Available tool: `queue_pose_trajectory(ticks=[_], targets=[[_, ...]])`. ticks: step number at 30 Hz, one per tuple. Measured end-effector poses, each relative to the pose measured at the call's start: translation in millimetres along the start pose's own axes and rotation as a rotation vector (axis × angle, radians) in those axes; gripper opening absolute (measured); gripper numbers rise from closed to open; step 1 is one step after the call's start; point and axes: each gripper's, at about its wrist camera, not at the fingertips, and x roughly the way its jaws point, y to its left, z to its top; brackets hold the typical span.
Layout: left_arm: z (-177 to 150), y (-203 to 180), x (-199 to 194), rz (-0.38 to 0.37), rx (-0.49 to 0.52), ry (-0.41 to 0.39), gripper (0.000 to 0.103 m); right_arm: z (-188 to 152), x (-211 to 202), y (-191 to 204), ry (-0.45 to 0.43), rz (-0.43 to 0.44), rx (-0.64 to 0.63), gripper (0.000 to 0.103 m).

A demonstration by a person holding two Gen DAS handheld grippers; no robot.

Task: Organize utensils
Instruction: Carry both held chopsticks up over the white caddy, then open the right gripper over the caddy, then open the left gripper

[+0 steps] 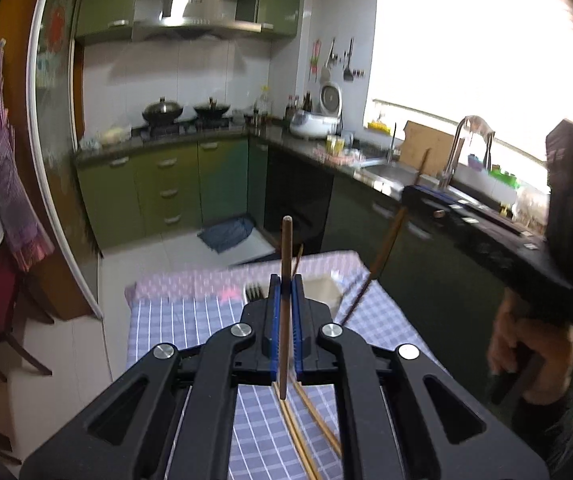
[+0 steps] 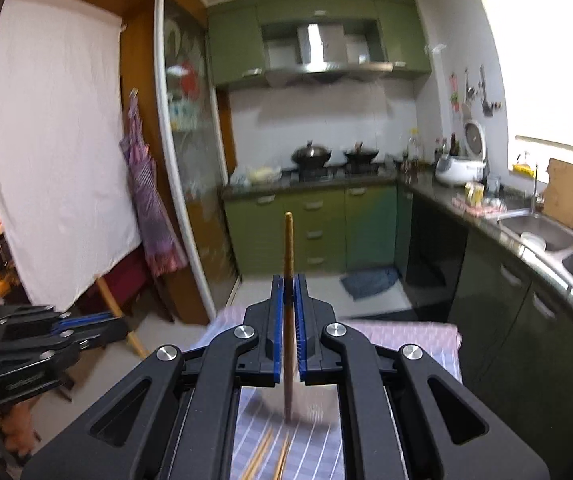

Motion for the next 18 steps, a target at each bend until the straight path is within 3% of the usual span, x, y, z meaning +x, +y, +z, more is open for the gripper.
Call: queue_pose_trajectory(ticks=[4,7,12,18], targets=[[36,-2,-5,-0.004,-0.001,-0.076,0.005,26,30,-12,-0.02,-0.029,0.029,0.006],[53,-2,3,0.0,-0.004,-0.106,0.005,29,61,-26,0.023,-0.058,0.048,0.006],[66,1,38,0.021,-0.014,-0.09,0.005,-2,112,-55,0.139,-0.087,0.079,0.006],[67,10,89,0.034,-0.046,-0.04,0.005,-34,130,-70,0.207,-0.06,0.088,0.007]])
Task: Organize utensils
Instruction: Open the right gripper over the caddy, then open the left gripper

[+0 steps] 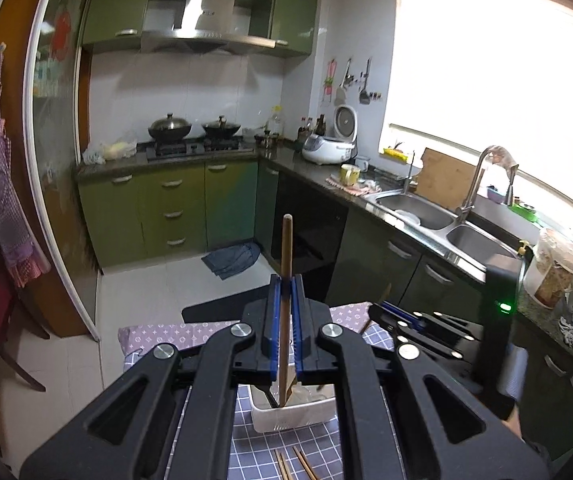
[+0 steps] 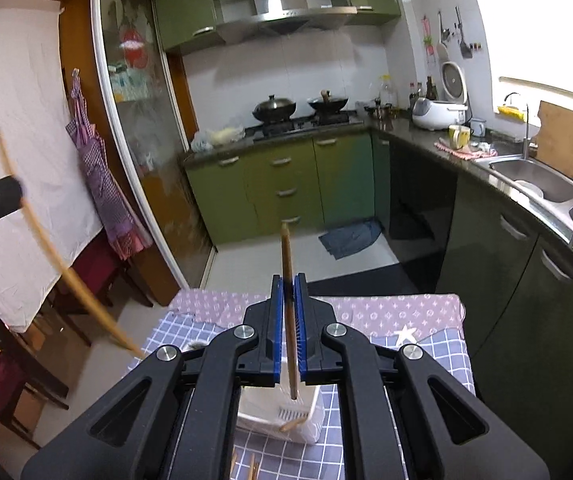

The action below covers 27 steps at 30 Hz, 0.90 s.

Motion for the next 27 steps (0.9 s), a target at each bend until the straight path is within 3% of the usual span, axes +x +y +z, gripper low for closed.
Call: queue_pose_trajectory(ticks=[7,9,15,16,17,21,24,27], targets=[[-4,11,26,0.007,-0.03,0.008,0.005,-8,-28,-2,-0.04,0.04,-0.015,0.011],[-3,12,26,0.012,-0.024,-0.004,0.005,-15,-47,0,-0.063,0.06,-0.009,0.018],[-26,4,39,0.029,0.012,0.038,0.005,-63,-111,8,-0.086,0.113,-0.047,0.021],[-30,3,44,0.031,0.014,0.052,0.005,-72,-118,11,-0.081,0.11,-0.058,0.025],[-35,4,47,0.033,0.014,0.064,0.005,-85,-123,12,-0.06,0.098,-0.08,0.03],[-57,7,65,0.048,0.005,0.131,0.005,-125,-110,19,0.11,0.056,-0.144,0.031],[-69,9,75,0.057,0.004,0.165,0.005,-155,-72,23,0.289,0.019,-0.2,0.031],[-75,7,83,0.068,0.013,0.19,0.005,-183,-26,23,0.472,0.063,-0.188,0.029]])
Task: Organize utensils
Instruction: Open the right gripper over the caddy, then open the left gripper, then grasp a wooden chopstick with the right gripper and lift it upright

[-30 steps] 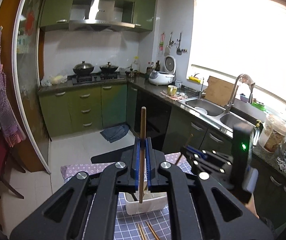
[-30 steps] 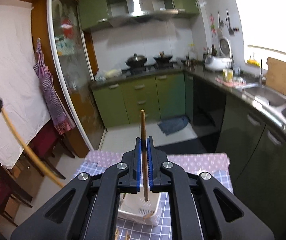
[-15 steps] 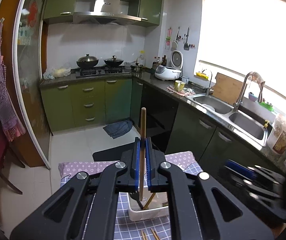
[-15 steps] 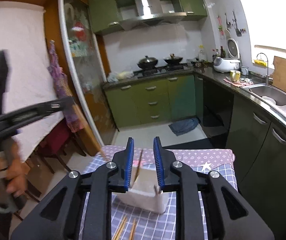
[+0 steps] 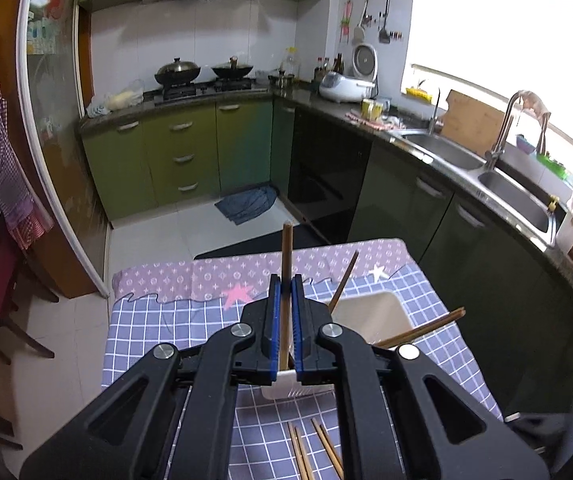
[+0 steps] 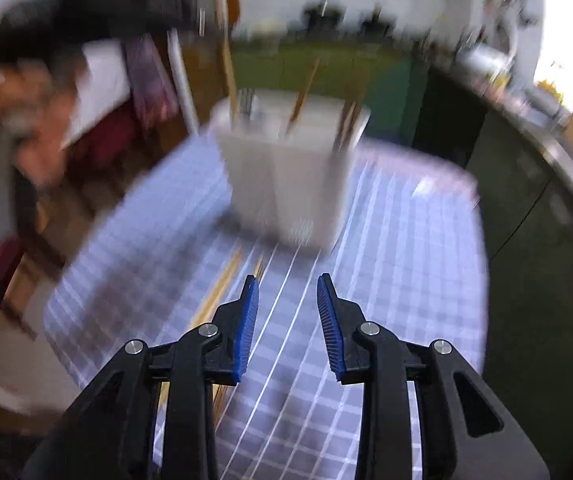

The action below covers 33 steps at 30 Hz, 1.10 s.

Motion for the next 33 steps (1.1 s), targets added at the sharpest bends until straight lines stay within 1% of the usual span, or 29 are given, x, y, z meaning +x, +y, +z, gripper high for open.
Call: queue_pose_trajectory(ticks=[1,4,5,6,7,8,9,10,11,14,17,21,24,28,33], targets=[[-2,-1,3,0.002,0.003,0.008,0.005,-1,16,-1,0.045,0.011,0.008,0.025],[-5,-3,9,0.008,0.01,0.033,0.005,5,53,-6,0.145,0.049,0.038,0.023],[-6,-3,11,0.005,0.01,0.037,0.005,6,63,-6,0.169,0.057,0.043,0.019],[-7,-4,11,0.003,0.016,0.039,0.007,7,71,-3,0.189,0.06,0.044,0.018],[-8,-5,11,0.001,0.019,0.037,0.012,8,80,1,0.205,0.055,0.041,0.018],[-9,-5,10,-0.002,0.018,0.034,0.016,15,86,-1,0.216,0.048,0.037,0.018],[-10,-4,8,-0.006,0.015,0.03,0.028,18,93,0,0.232,0.038,0.033,0.017],[-10,-3,5,-0.009,0.012,0.022,0.037,22,100,0,0.246,0.037,0.034,0.013],[-10,-2,2,-0.01,0.012,0.014,0.038,24,105,0,0.259,0.036,0.036,0.012],[-12,-1,-12,-0.021,0.023,-0.013,0.038,26,119,0,0.28,0.032,0.041,0.012],[-15,3,-27,-0.04,0.013,-0.03,0.038,27,123,2,0.282,0.034,0.048,0.012],[-27,12,-49,-0.066,-0.011,-0.043,0.042,29,124,3,0.288,0.024,0.048,0.012],[-37,17,-61,-0.088,-0.026,-0.043,0.042,29,123,5,0.3,0.021,0.042,0.012],[-49,25,-72,-0.098,-0.038,-0.034,0.042,29,128,10,0.319,0.018,0.035,0.012],[-60,35,-81,-0.112,-0.058,-0.016,0.042,31,134,21,0.338,-0.008,0.016,0.012]])
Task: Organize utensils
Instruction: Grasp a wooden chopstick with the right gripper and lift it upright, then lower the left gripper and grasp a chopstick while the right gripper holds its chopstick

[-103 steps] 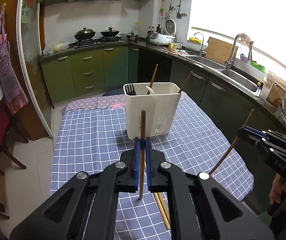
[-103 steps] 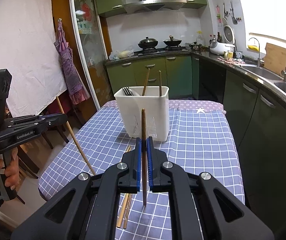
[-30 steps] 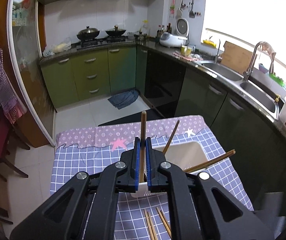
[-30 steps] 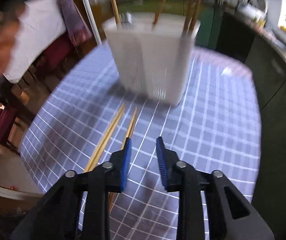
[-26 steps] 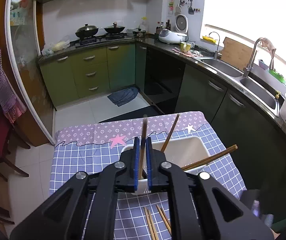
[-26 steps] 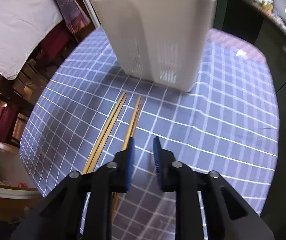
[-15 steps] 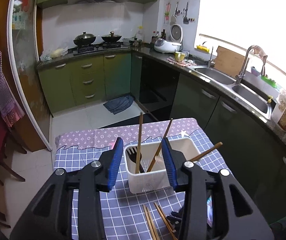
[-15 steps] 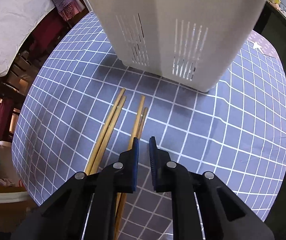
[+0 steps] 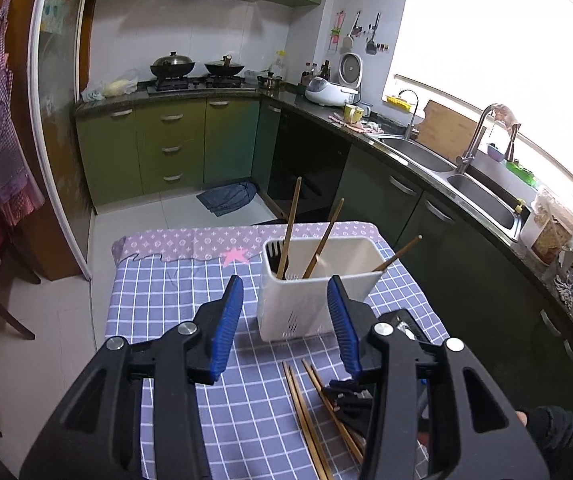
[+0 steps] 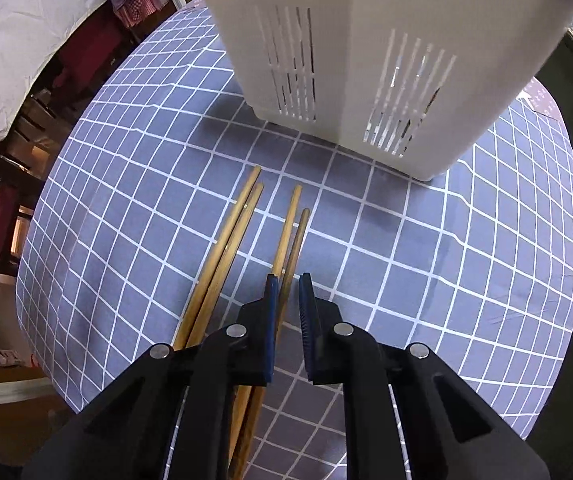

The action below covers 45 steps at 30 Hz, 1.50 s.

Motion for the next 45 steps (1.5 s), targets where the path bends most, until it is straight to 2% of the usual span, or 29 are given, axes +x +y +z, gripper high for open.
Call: queue_pose_trajectory(ticks=[5,10,14,19,26,32,39,42,45], targets=[[-7,5,-6,-0.006,-0.007,0.009,0.042,3,5,3,0.018,-0.037,0.002,0.012],[-15,10,-7,-0.025,-0.013,0.034,0.044,6,12,10,0.034,-0.019,0.007,0.012],[-19,13,-7,-0.022,-0.014,0.045,0.044,13,18,17,0.035,-0.05,-0.01,0.012],[-26,17,-6,-0.005,-0.01,0.072,0.044,19,18,13,0.018,-0.041,0.015,0.007],[-42,20,15,0.028,-0.007,0.169,0.044,10,-15,-5,-0.094,0.004,0.058,0.006],[-69,12,62,0.035,-0.011,0.318,0.044,-4,-67,-10,-0.245,0.03,0.082,0.006],[-101,7,122,0.049,-0.048,0.5,0.044,-44,-130,-24,-0.398,0.048,0.084,0.006],[-109,4,141,0.065,-0.053,0.548,0.044,-59,-145,-29,-0.44,0.059,0.087,0.006],[-114,1,152,0.083,-0.049,0.575,0.039,-74,-158,-30,-0.477,0.067,0.087,0.006]])
